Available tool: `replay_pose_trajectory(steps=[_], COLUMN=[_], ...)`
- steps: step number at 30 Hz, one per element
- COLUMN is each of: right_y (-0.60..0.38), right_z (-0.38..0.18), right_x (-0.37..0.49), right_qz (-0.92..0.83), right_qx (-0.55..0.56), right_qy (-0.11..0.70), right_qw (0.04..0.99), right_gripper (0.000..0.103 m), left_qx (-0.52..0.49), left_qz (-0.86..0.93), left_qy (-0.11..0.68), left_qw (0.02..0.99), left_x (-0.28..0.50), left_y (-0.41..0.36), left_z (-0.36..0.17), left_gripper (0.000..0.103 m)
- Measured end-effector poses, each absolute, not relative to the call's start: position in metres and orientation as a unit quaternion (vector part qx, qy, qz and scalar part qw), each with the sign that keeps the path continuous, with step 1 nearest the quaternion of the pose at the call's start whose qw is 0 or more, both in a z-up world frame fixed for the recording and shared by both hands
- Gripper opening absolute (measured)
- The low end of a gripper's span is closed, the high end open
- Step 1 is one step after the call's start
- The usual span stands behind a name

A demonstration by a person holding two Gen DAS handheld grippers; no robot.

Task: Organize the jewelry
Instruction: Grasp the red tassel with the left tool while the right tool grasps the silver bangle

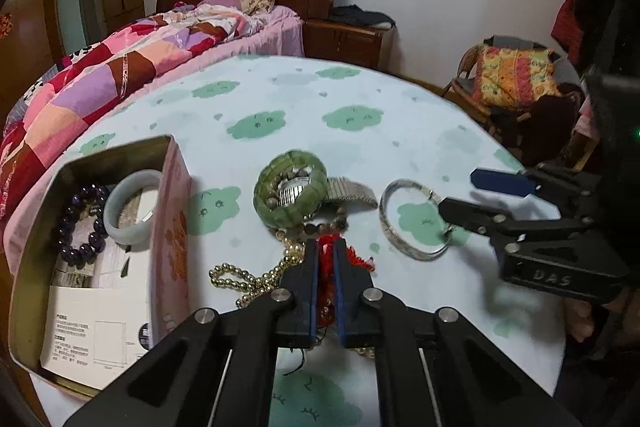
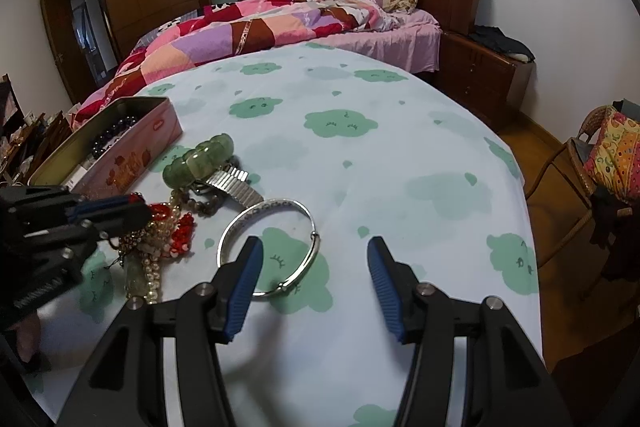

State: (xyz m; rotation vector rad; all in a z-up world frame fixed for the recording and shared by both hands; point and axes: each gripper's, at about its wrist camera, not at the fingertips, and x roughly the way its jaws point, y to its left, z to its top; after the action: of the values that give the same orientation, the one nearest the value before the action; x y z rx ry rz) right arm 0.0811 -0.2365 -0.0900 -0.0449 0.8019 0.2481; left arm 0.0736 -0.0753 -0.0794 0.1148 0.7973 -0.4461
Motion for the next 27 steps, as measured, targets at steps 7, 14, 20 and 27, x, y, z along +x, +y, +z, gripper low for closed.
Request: replay_pose_trajectory(steps=[7,14,20,27], right_y=[-0.227,-0.21,-0.197,-0.196], right_z=[-0.088,-0.094,-0.102,-0.106], right_x=[0.081,0.089,0.098,0.102], right_qz=[0.134,0.134,0.133,0.125], right_qx=[-0.022,-0.04,-0.061,-0.07], right_qy=[0.39,0.407,0.433,0.447], right_qw=[0.911,0.903,0.889,0.883], right_gripper=[0.069,0.072,0.078,0.068], left_qx=[0.038,0.026,0.018,0.008], left_qz=[-0.216,-0.21,-0.202,-0.199], left_qy=[0.359,0.342,0.343,0.341], left_qw=[0.907,0.916,0.917,0.919], left_x=[0.067,0.064,0.068,0.069], left_y=[-0.065,-0.053,-0.045,-0.037], left_z=[-0.056,-0.041,-0.042,-0.04], left_gripper=[0.005,0.005,0.005,0.005])
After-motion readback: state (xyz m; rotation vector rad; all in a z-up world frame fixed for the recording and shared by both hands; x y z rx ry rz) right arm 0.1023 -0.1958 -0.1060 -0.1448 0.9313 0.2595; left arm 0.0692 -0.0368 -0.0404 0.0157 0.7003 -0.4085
